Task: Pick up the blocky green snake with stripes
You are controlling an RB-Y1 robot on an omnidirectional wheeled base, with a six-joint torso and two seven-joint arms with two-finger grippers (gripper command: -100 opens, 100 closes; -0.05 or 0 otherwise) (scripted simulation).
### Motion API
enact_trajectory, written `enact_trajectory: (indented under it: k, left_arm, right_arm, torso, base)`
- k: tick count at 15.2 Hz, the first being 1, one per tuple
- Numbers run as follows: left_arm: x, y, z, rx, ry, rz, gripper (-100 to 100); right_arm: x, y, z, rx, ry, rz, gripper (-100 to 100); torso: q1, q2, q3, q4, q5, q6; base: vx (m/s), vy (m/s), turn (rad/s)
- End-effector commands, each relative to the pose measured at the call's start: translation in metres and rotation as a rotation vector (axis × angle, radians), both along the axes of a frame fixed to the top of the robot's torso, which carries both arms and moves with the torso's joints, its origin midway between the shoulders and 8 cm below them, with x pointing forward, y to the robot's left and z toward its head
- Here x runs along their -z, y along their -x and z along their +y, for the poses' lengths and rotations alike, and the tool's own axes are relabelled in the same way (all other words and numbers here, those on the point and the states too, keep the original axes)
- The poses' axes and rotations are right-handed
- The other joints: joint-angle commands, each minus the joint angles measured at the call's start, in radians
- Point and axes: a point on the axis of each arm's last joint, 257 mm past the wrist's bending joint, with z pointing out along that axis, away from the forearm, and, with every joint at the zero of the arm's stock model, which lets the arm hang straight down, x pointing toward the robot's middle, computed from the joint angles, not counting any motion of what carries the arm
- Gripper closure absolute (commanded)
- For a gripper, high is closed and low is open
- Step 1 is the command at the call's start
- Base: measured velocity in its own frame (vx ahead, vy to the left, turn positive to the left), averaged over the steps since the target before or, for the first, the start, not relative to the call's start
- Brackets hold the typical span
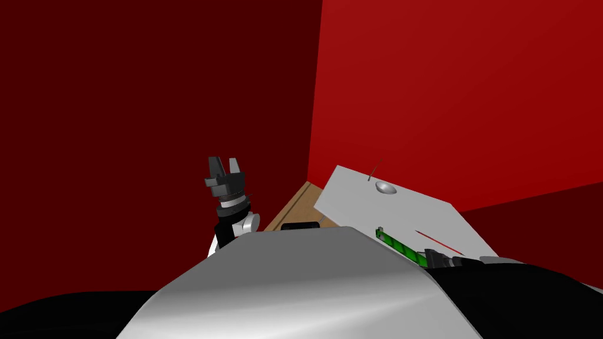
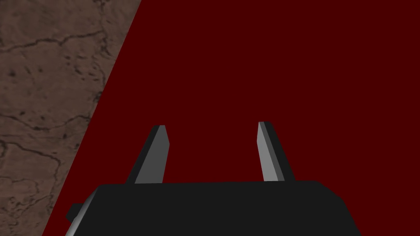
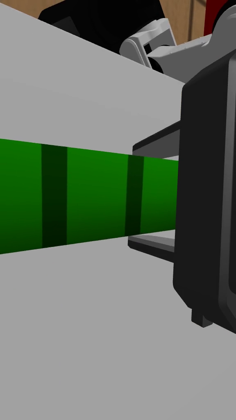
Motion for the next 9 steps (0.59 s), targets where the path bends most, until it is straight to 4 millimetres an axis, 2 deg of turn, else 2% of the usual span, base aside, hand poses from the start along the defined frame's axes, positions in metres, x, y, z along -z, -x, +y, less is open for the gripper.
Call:
enact_trajectory:
  k: [1, 2, 3, 9]
  left_arm:
    - [0.0, 0.0, 0.0, 0.0, 0.0, 0.0, 0]
    - [0.0, 0.0, 0.0, 0.0, 0.0, 0.0, 0]
    - [0.0, 0.0, 0.0, 0.0, 0.0, 0.0, 0]
    - [0.0, 0.0, 0.0, 0.0, 0.0, 0.0, 0]
  right_arm:
    - [0.0, 0.0, 0.0, 0.0, 0.0, 0.0, 100]
    - [0.0, 0.0, 0.0, 0.0, 0.0, 0.0, 100]
    - [-0.004, -0.012, -0.001, 0.004, -0.001, -0.001, 100]
    - [-0.011, -0.032, -0.002, 0.027, -0.002, 0.0, 100]
  torso:
    - [0.0, 0.0, 0.0, 0.0, 0.0, 0.0]
    - [0.0, 0.001, 0.0, 0.0, 0.0, 0.0]
    - [0.0, 0.001, 0.001, 0.0, 0.0, 0.0]
    - [0.002, 0.01, 0.005, 0.002, 0.002, 0.001]
  base:
    - [0.0, 0.0, 0.0]
    - [0.0, 0.0, 0.0]
    - [-0.065, 0.004, 0.086]
    - [-0.119, 0.002, 0.067]
